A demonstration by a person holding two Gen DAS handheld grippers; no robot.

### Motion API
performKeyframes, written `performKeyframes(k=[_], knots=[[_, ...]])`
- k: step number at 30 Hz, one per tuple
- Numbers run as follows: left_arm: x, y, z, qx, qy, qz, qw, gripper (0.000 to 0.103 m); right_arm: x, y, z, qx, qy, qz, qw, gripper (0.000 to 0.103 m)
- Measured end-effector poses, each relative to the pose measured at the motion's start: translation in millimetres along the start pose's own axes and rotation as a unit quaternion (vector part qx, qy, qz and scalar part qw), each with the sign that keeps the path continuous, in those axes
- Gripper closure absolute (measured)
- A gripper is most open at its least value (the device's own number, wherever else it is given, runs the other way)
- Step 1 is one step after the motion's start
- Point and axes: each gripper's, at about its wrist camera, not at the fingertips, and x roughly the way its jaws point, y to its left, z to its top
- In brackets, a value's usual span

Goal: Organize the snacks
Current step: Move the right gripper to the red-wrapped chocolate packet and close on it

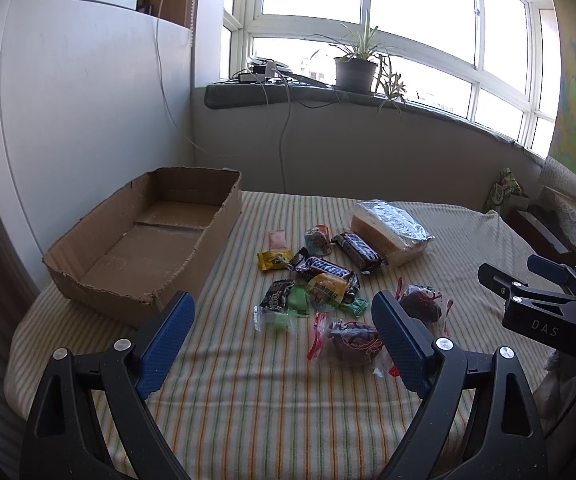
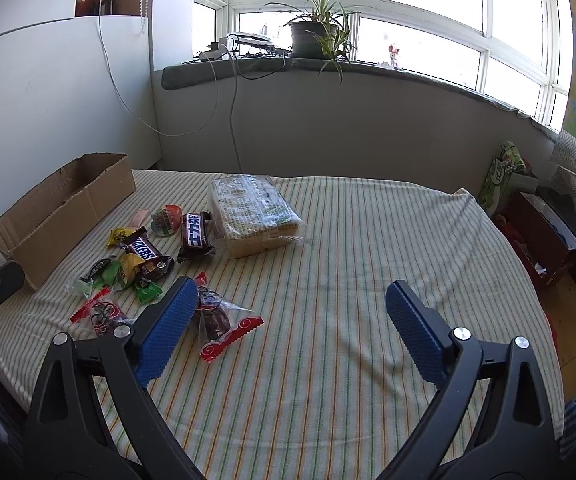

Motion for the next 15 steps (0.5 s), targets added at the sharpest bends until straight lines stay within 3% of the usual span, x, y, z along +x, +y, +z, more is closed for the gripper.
performKeyframes(k=[4, 9, 11, 13, 15], knots=[[4.7, 2.8, -4.2, -0.007, 0.011, -0.005, 0.9999, 0.014, 4.1, 0.0, -3.2, -0.002, 0.006, 0.007, 1.0, 0.01], [12.0, 6.9, -10.2, -0.018, 0.03, -0.019, 0.9992, 0.025, 12.1, -3.9, -7.5, 0.003, 0.021, 0.037, 0.999, 0.026], [15.6, 6.3, -13.1, -0.024, 0.039, -0.034, 0.9984, 0.028, 17.0, -5.6, -9.6, 0.009, 0.031, 0.052, 0.998, 0.031], [19.3, 3.4, -15.4, -0.029, 0.051, -0.052, 0.997, 0.038, 22.4, -5.8, -11.1, 0.014, 0.043, 0.069, 0.997, 0.039], [23.0, -0.6, -17.8, -0.036, 0.061, -0.075, 0.9947, 0.039, 26.4, -4.5, -12.3, 0.016, 0.052, 0.088, 0.995, 0.044]])
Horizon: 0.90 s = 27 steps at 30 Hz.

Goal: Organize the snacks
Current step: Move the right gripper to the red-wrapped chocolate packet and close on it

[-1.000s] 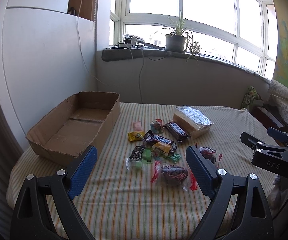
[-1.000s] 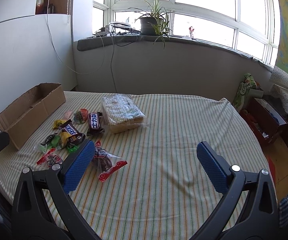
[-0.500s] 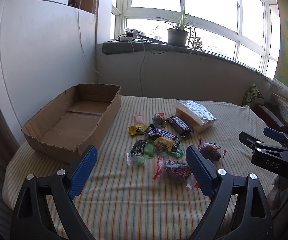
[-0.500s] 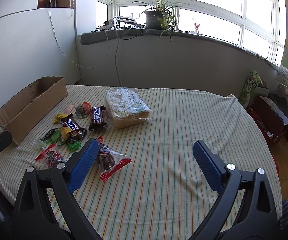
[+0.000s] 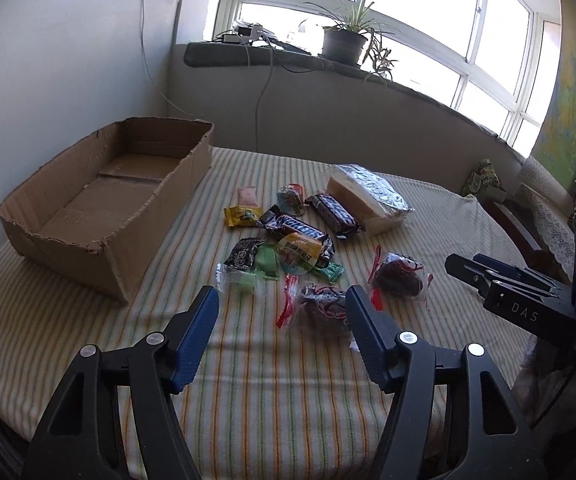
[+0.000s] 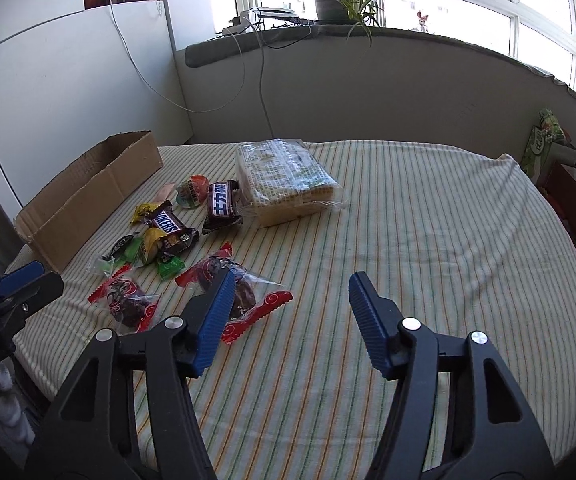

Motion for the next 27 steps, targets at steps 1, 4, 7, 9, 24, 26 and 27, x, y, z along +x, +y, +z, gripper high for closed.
performKeyframes(k=[1, 4, 7, 9, 24, 26, 27], knots=[[3.2, -1.2, -1.0, -0.005, 0.007, -0.012, 0.9999, 0.039, 1.9, 1.0, -0.3, 0.0, 0.003, 0.006, 1.0, 0.044], [12.6, -7.7, -4.7, -0.01, 0.025, -0.033, 0.9991, 0.041, 6.6, 6.9, -1.0, -0.009, 0.008, 0.018, 1.0, 0.045], [19.3, -14.3, -7.3, -0.002, 0.034, -0.036, 0.9988, 0.041, 11.1, 12.7, -0.6, -0.017, 0.015, 0.031, 0.999, 0.045], [23.9, -15.9, -7.3, -0.001, 0.039, -0.037, 0.9986, 0.041, 15.2, 15.5, 1.1, -0.021, 0.02, 0.037, 0.999, 0.045], [51.2, -19.7, -2.1, 0.012, 0.058, -0.029, 0.9978, 0.041, 50.0, 21.1, 12.2, -0.044, 0.071, 0.07, 0.994, 0.045], [52.8, -20.1, -1.7, 0.017, 0.058, -0.028, 0.9978, 0.041, 53.7, 21.0, 11.6, -0.047, 0.08, 0.073, 0.993, 0.045], [53.2, -20.3, -2.0, 0.019, 0.057, -0.028, 0.9978, 0.041, 55.2, 20.3, 10.9, -0.048, 0.083, 0.075, 0.993, 0.045]])
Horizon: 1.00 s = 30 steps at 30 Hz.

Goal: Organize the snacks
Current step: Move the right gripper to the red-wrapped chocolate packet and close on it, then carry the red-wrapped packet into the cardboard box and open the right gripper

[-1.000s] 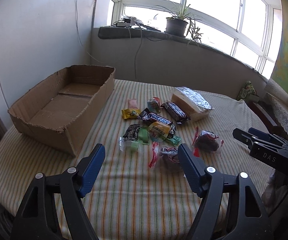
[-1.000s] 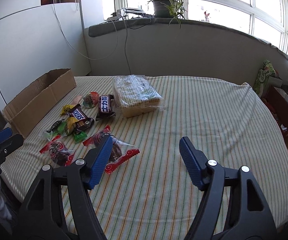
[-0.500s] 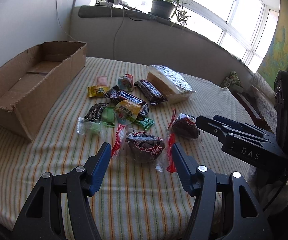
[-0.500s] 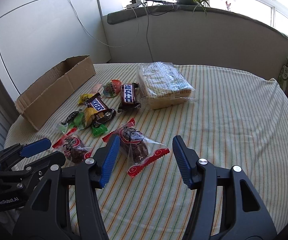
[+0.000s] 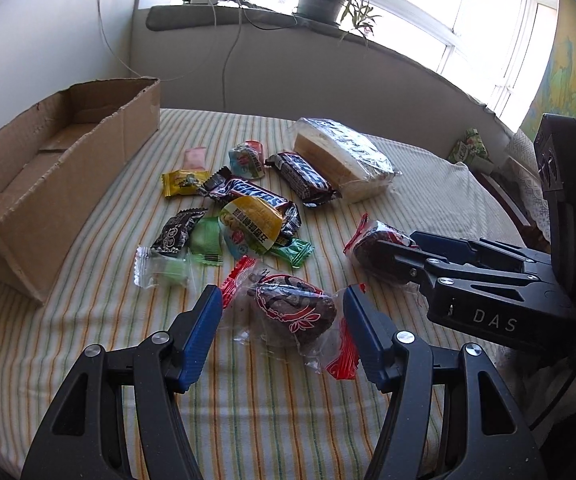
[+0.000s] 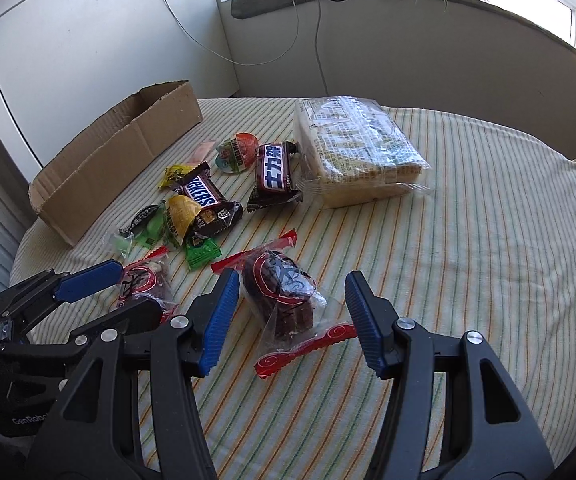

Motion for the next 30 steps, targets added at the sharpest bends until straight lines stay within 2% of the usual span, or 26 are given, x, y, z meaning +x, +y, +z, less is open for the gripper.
performKeyframes(k=[3, 5, 6, 8, 11, 19, 30], knots=[[-0.1, 2.1, -1.0, -0.002, 0.0, -0.004, 1.0, 0.041, 5.4, -1.4, -0.3, 0.001, 0.011, 0.002, 1.0, 0.045], [0.9, 2.0, -1.2, 0.002, 0.0, -0.005, 1.0, 0.039, 8.3, -1.1, -0.2, 0.001, 0.014, 0.006, 1.0, 0.054], [2.3, 1.4, -1.5, 0.008, 0.003, 0.002, 1.0, 0.031, 9.9, -1.1, -0.4, 0.002, 0.018, 0.009, 1.0, 0.054], [4.6, 3.4, -2.6, 0.006, 0.002, 0.003, 1.0, 0.027, 10.7, -0.9, -1.0, 0.002, 0.019, 0.009, 1.0, 0.055], [8.3, 6.2, -3.2, -0.004, 0.003, -0.006, 1.0, 0.03, 8.6, -0.9, -2.4, 0.002, 0.017, 0.01, 1.0, 0.057], [8.5, 0.2, -5.6, 0.007, -0.005, -0.014, 0.9999, 0.047, 4.8, -1.8, -3.6, 0.007, 0.008, 0.015, 1.0, 0.065], [-13.3, 4.7, -3.9, -0.001, -0.031, -0.014, 0.9994, 0.048, -15.2, 1.3, 0.6, 0.016, -0.013, 0.019, 1.0, 0.066]])
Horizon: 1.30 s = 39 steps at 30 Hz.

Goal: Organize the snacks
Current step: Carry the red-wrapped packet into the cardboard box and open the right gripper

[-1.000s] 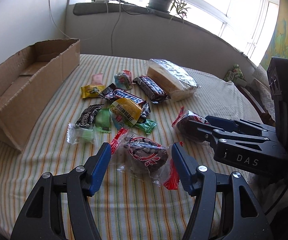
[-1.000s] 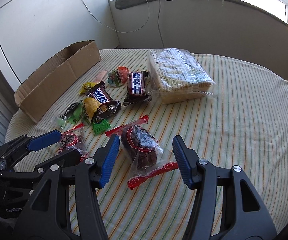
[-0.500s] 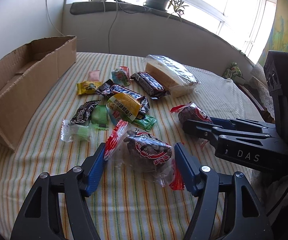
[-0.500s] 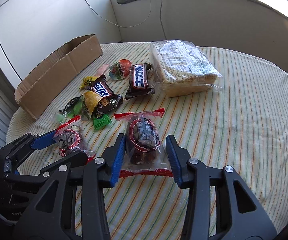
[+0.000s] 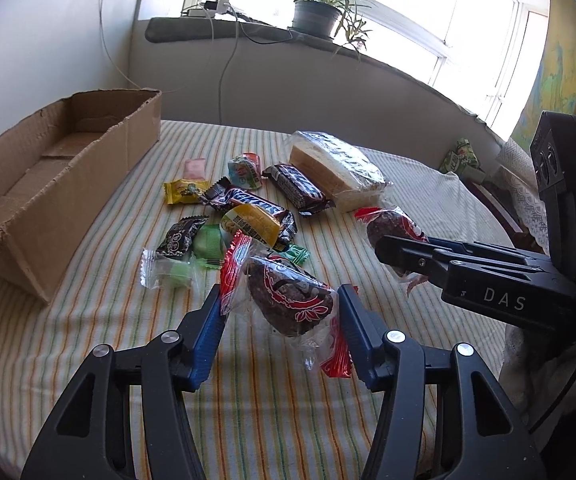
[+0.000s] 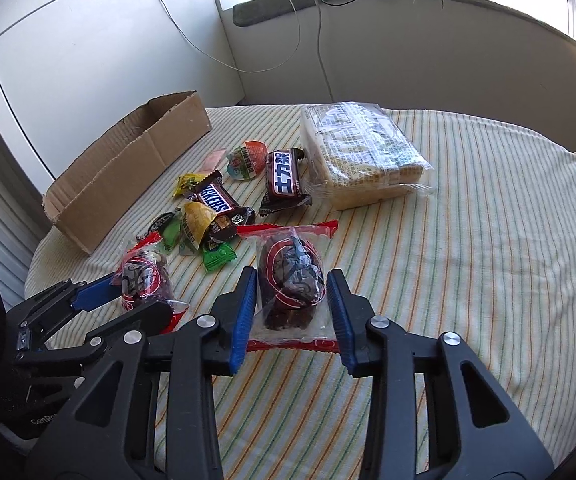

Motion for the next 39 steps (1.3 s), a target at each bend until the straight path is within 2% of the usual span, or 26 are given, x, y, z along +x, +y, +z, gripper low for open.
performKeyframes(k=[8, 23, 31, 39], knots=[[-26.2, 17.1, 14.5, -0.004, -0.04, 0.018, 0.999, 0.048, -8.6, 23.6, 20.3, -0.021, -0.018, 0.015, 1.0, 0.066], [-64.2, 98.6, 37.8, -0.055, -0.098, 0.093, 0.9893, 0.048, 14.2, 103.7, 77.2, -0.083, -0.043, 0.056, 0.994, 0.066], [-71.4, 135.7, 44.8, -0.075, -0.11, 0.128, 0.9829, 0.048, 41.7, 145.2, 100.1, -0.111, -0.042, 0.067, 0.991, 0.066], [-70.5, 153.2, 50.9, -0.075, -0.109, 0.152, 0.9795, 0.048, 64.6, 170.9, 114.2, -0.132, -0.034, 0.069, 0.988, 0.066]])
